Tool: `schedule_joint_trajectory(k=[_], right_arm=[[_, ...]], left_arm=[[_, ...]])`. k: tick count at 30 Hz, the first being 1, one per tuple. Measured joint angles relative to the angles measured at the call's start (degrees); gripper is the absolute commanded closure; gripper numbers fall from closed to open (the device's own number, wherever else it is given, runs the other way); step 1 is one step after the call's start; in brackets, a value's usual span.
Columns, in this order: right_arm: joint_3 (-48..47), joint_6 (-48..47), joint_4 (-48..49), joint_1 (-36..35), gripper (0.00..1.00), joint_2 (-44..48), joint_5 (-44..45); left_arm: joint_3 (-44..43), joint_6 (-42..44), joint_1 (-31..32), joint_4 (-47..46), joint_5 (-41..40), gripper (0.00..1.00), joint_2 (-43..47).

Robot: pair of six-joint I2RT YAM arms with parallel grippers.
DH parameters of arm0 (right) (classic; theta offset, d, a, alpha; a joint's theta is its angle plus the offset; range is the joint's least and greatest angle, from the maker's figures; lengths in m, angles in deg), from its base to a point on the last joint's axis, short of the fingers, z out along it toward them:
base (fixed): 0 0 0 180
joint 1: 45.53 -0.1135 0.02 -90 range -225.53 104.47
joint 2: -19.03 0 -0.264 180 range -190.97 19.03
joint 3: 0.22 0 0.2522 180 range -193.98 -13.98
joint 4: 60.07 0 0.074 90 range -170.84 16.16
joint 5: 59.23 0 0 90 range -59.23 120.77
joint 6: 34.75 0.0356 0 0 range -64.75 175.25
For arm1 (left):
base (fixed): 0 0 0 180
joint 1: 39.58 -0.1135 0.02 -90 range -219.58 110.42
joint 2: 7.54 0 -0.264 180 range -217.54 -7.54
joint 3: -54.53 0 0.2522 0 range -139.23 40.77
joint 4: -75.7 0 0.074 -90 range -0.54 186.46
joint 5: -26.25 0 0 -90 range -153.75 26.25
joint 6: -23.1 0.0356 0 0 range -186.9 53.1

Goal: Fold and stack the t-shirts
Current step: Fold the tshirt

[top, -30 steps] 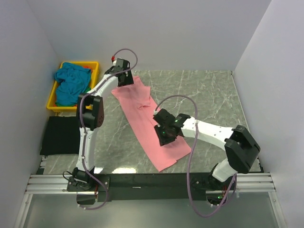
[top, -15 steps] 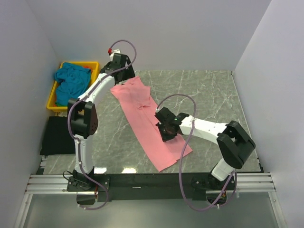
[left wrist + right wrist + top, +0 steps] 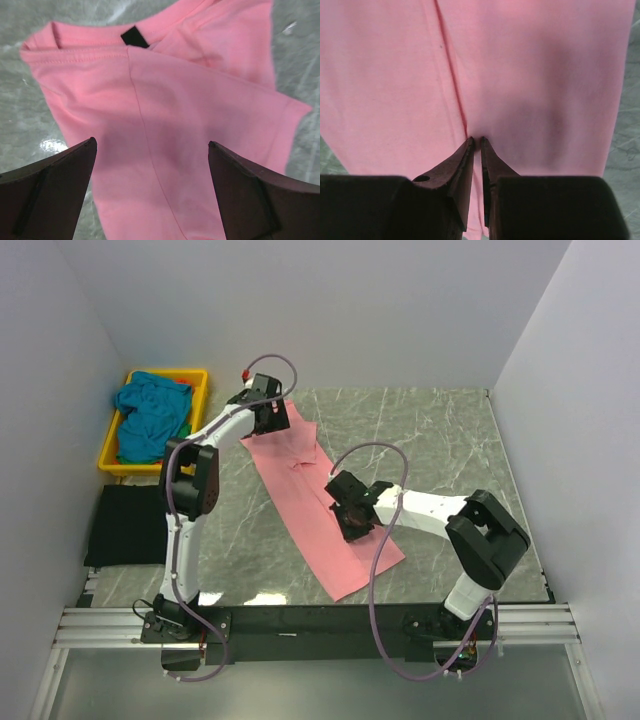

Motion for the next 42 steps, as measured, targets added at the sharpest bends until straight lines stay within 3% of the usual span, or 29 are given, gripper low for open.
schedule_joint_trajectory(k=[7, 28, 37, 42], right_arm=[[1.18, -0.02, 0.57, -0.04, 0.82, -0.09, -0.68], [0.94, 2.1, -0.07, -2.99, 0.78, -0.31, -7.37], [-3.65, 4.48, -3.32, -3.17, 0.61, -2.25, -6.6], [-6.08, 5.35, -6.01, -2.91, 0.55, 1.31, -4.02]], left_arm=[[-0.85, -0.07, 0.11, 0.35, 0.46, 0.01, -4.74], [-16.87, 3.61, 0.28, 1.01, 0.59, 0.0, -15.08], [-18.88, 5.42, -0.85, -3.87, 3.96, 0.01, -16.87], [-18.88, 5.44, -1.88, -5.92, 6.21, 0.01, -16.87]])
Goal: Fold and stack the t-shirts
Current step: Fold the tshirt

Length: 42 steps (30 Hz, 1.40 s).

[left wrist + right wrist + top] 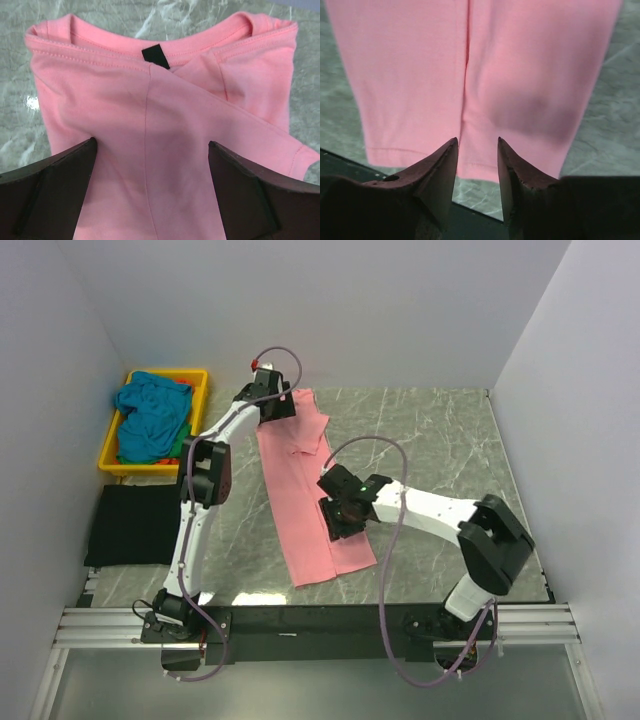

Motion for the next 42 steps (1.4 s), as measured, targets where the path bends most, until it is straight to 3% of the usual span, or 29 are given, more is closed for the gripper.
schedule_joint_trajectory(k=[5, 10, 16, 20, 24, 31, 37, 42], right_arm=[[0.94, 1.33, -0.98, 2.95, 0.51, 7.58, 1.25], [9.29, 2.43, -0.81, 7.76, 0.49, 14.08, 1.44], [18.82, 3.82, -0.39, 8.85, 0.51, 16.94, -1.27], [21.94, 4.46, 1.16, 9.29, 0.53, 17.77, -2.84], [23.54, 5.11, 3.63, 9.35, 0.54, 17.92, -3.74], [24.28, 5.33, 5.44, 9.4, 0.57, 17.92, -3.58], [24.3, 5.22, 5.75, 9.4, 0.61, 17.05, -3.52], [24.3, 4.68, 5.51, 9.4, 0.66, 16.33, -4.48]], left_arm=[[1.27, -0.31, -0.44, -1.4, 1.38, 0.0, 1.18], [6.34, -2.29, -0.44, -1.05, 2.69, 0.01, 8.44], [17.16, -8.37, 0.09, 2.36, 2.67, 0.01, 26.73], [31.89, -13.42, 2.1, 4.63, 1.92, 0.02, 42.95], [48.19, -17.94, 6.69, 9.05, 0.83, 0.03, 54.34], [73.61, -26.38, 15.98, 18.29, 1.53, 0.04, 65.48], [79.3, -35.01, 24.46, 22.1, 3.98, 0.05, 75.69], [82.25, -39.95, 28.63, 21.92, 6.78, 0.06, 76.06]])
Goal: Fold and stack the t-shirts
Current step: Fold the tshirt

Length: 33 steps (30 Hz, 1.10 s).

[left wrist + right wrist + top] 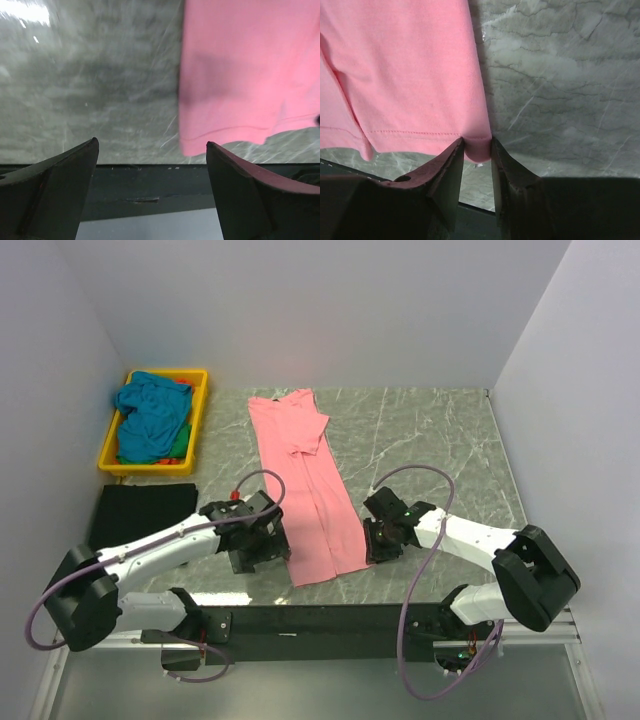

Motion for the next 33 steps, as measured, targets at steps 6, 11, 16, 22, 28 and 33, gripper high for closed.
schedule_joint_trajectory(k=[6, 11, 16, 22, 28, 33], right_arm=[[-0.09, -0.81, -0.35, 0.0, 0.83, -0.5, -0.31], [-0.13, -1.22, -0.17, 0.0, 1.0, -0.9, -1.81], [-0.13, -1.31, -0.28, -0.02, 1.0, -0.9, -2.62], [-0.13, -1.44, -0.26, -0.5, 1.0, -0.96, -3.39], [-0.13, -1.62, -0.11, -1.07, 1.0, -1.14, -4.07], [-0.13, -1.77, -0.11, -1.09, 1.0, -1.16, -4.09]], left_arm=[[0.76, -2.69, 3.72, -0.04, 1.97, 0.08, -4.13], [0.5, -3.02, 5.01, -0.09, 2.56, 0.12, -7.61], [-1.84, -3.34, 7.48, -0.02, 3.56, 0.2, -12.04], [-5.07, -4.31, 9.4, -0.09, 3.61, 0.33, -16.06], [-6.36, -4.52, 10.29, -0.11, 3.82, 0.45, -20.28], [-6.34, -4.79, 10.58, 0.07, 4.63, 0.51, -21.94]])
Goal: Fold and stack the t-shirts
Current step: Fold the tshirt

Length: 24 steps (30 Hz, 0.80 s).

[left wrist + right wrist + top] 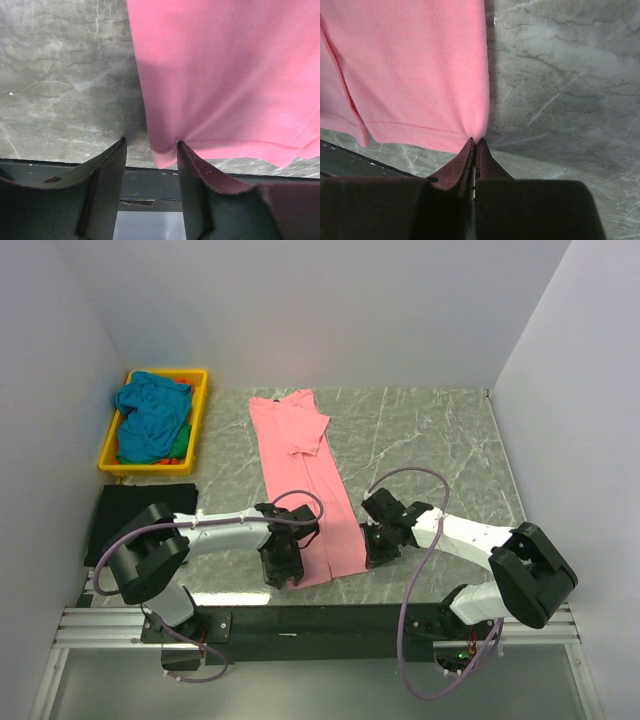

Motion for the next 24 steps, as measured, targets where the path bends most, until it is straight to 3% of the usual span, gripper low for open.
schedule_joint_trajectory(k=[3, 9, 13, 24], right_arm=[[0.0, 0.0, 0.02, -0.09, 1.0, -0.02, -0.02], [0.0, 0.02, 0.31, -0.11, 1.0, -0.35, -0.66], [0.02, 0.0, 0.13, -0.79, 1.0, -0.35, -1.36], [-1.99, 1.44, -8.2, -9.53, 1.0, 1.29, -3.32]], left_arm=[[0.0, -0.07, 0.0, 0.0, 0.35, 0.52, -0.2], [0.55, -0.15, 0.0, -0.48, 2.29, 0.84, -0.37], [1.11, -0.35, 0.26, -1.42, 4.09, 0.99, -0.26], [3.54, -0.39, 2.75, -0.07, 6.54, 0.99, 2.56]])
